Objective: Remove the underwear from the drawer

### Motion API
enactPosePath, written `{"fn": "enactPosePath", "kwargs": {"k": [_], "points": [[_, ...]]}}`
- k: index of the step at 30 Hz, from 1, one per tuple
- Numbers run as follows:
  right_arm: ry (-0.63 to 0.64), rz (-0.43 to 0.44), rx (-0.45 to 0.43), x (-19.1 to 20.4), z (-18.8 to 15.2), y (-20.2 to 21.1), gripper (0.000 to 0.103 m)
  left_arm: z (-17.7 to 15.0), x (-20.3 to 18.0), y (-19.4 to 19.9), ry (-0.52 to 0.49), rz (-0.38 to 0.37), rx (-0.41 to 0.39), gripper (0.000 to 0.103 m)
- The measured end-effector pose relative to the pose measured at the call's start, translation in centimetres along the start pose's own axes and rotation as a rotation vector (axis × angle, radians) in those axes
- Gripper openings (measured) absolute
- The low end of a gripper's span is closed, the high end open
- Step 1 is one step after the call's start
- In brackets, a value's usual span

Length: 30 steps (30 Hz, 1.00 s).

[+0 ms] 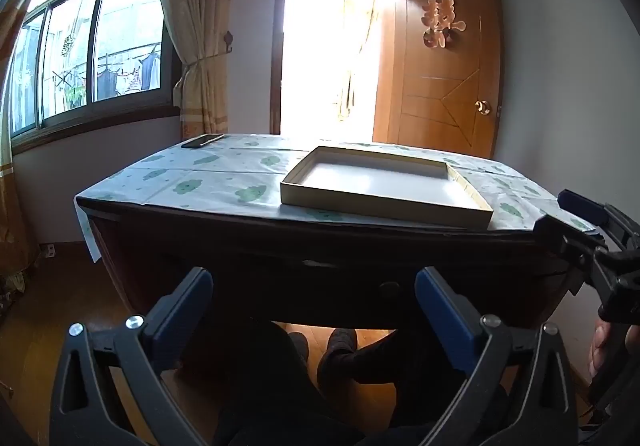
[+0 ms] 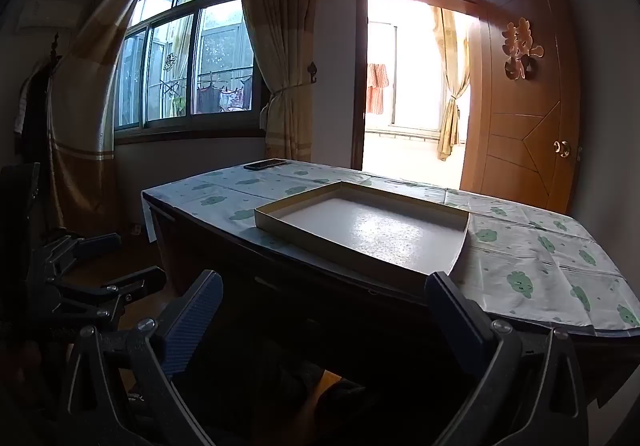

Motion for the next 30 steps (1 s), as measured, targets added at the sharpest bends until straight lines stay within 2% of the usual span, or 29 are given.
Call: {"fn": "enactPosePath", "kwargs": {"k": [4,6,30], "points": [[0.004,-0.001,0.001,0.1,0.0,0.0,0.102,0.0,-1.4,-0.2,-0.038,0.023,0.005,0.103],[0.002,-0.003,-0.001,-0.2,-0.2,-0.1,0.102,-0.2,0.1,-0.3,0.016,-0.011,-0.002,0.103],[0.008,-0.017,-0.003,-0.1,-0.5,-0.2,0.102,-0.2,-0.4,0.1,-0.018,0.003,-0.020,0.103]]}}
Point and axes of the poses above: each gripper's, at about its wrist camera, not at the fingertips, and y roughly against the way its jaws point, x to its left, z to its top, the point moved 1 cm from there along -y, roughly the way its jaws point, and after that the axes turned 8 degrees about -y, right-handed, at the moved point
